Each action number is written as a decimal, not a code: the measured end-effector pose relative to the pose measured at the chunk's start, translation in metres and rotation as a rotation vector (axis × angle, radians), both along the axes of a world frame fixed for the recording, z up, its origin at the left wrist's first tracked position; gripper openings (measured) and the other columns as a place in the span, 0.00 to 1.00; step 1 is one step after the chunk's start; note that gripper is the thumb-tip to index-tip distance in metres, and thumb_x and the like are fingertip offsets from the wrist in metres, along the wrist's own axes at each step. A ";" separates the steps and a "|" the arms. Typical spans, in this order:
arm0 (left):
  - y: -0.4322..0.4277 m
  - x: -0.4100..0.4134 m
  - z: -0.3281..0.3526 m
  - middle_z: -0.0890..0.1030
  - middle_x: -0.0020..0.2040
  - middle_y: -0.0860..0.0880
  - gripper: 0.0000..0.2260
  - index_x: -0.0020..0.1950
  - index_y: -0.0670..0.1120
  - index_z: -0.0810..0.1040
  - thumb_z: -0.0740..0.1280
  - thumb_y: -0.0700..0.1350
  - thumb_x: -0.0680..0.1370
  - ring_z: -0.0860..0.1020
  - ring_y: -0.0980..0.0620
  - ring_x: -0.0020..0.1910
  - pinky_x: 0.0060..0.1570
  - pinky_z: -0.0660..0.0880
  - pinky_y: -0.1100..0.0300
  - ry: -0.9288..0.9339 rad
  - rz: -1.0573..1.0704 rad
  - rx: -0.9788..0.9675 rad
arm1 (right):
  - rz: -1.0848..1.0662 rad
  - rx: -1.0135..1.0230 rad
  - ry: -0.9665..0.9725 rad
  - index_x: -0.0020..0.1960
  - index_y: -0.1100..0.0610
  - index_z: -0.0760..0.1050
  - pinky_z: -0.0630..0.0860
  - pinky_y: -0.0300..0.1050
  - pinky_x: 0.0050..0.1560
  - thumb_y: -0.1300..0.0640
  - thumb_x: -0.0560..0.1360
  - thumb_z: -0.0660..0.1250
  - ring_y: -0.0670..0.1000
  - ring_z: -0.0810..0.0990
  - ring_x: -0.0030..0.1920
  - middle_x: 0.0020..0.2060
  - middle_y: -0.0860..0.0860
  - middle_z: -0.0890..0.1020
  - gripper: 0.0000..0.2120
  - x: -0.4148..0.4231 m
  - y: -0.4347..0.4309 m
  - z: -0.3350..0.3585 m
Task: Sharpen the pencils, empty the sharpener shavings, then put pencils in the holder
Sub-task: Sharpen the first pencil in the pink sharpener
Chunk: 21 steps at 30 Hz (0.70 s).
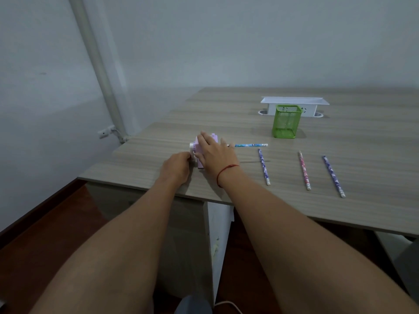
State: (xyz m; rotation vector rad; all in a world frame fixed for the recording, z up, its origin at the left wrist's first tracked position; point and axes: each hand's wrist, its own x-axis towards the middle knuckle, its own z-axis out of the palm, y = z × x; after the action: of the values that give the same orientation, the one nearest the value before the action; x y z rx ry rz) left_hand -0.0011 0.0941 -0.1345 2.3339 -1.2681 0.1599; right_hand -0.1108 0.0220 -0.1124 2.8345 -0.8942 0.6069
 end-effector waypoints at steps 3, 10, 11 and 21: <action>0.000 -0.001 0.001 0.81 0.53 0.39 0.11 0.52 0.42 0.78 0.56 0.41 0.79 0.78 0.39 0.52 0.48 0.72 0.51 -0.015 -0.005 0.005 | 0.008 0.012 -0.014 0.74 0.54 0.58 0.65 0.66 0.67 0.50 0.79 0.62 0.62 0.72 0.66 0.73 0.50 0.64 0.26 0.001 -0.001 0.000; -0.008 0.002 0.002 0.82 0.50 0.42 0.07 0.51 0.43 0.76 0.61 0.42 0.77 0.79 0.41 0.48 0.49 0.76 0.51 -0.051 0.002 0.107 | -0.035 0.017 -0.181 0.71 0.54 0.64 0.57 0.68 0.69 0.49 0.80 0.56 0.63 0.76 0.58 0.69 0.51 0.70 0.20 0.009 0.004 -0.015; -0.011 0.004 0.004 0.82 0.50 0.42 0.07 0.52 0.43 0.76 0.61 0.43 0.77 0.79 0.41 0.48 0.48 0.75 0.52 -0.071 0.000 0.119 | -0.035 0.012 -0.196 0.70 0.54 0.65 0.58 0.69 0.69 0.50 0.80 0.57 0.63 0.76 0.58 0.68 0.51 0.71 0.20 0.008 0.004 -0.016; -0.030 0.014 0.041 0.76 0.62 0.41 0.12 0.63 0.41 0.70 0.55 0.39 0.81 0.75 0.39 0.59 0.53 0.69 0.48 -0.316 -0.021 0.015 | -0.056 0.010 -0.157 0.72 0.55 0.60 0.60 0.69 0.69 0.55 0.78 0.63 0.62 0.76 0.62 0.70 0.52 0.68 0.25 0.003 0.003 -0.011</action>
State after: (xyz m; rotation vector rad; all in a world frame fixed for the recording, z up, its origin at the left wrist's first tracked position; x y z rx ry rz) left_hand 0.0129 0.0637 -0.0935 2.3729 -1.4421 0.5311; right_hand -0.1080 0.0251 -0.1237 2.7909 -0.9990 0.8290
